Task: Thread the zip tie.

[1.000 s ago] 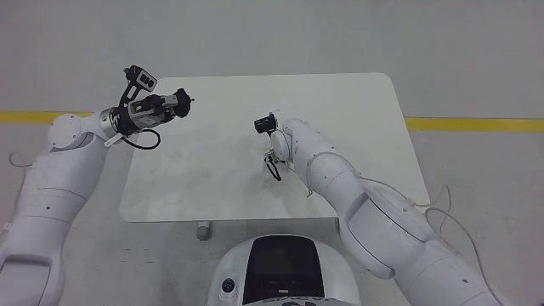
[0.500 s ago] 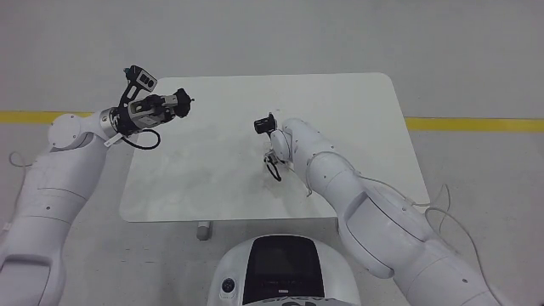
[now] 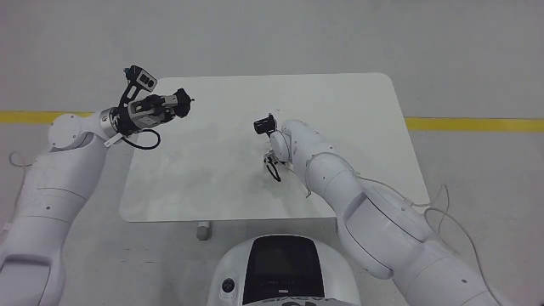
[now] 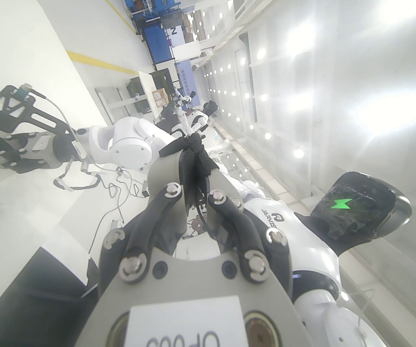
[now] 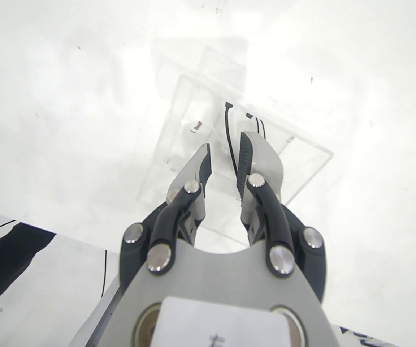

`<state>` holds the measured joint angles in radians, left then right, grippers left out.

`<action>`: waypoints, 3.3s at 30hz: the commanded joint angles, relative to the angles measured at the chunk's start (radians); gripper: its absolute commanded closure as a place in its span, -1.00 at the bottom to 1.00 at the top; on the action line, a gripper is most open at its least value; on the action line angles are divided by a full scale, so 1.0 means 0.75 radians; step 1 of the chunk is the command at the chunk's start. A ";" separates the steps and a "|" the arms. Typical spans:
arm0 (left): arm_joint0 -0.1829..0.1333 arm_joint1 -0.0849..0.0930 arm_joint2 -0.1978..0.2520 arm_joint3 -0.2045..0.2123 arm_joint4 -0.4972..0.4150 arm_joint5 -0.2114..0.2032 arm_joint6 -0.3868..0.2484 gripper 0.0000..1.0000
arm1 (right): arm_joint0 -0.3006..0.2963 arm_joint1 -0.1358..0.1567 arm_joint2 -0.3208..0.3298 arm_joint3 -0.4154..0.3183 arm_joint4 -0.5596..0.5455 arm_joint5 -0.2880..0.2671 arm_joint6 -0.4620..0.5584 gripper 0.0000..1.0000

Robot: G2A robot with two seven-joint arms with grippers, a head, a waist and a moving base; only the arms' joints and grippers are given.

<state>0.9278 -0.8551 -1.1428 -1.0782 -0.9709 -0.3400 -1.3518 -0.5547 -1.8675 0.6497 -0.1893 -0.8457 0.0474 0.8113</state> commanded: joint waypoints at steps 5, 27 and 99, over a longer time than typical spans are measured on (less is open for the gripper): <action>0.000 0.000 0.000 0.000 0.000 0.000 0.000 1.00 | 0.004 -0.002 0.010 0.009 0.012 0.002 0.020 0.92; 0.000 0.000 0.000 0.000 0.000 0.000 0.000 1.00 | 0.006 -0.008 0.007 -0.004 -0.036 0.002 0.042 0.18; 0.000 0.000 0.000 0.000 0.000 0.000 0.000 1.00 | 0.031 -0.010 0.056 -0.032 -0.056 -0.016 0.100 1.00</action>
<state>0.9278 -0.8551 -1.1428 -1.0782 -0.9709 -0.3400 -1.3518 -0.5342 -1.8760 0.6899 -0.2117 -0.8904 0.0445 0.8765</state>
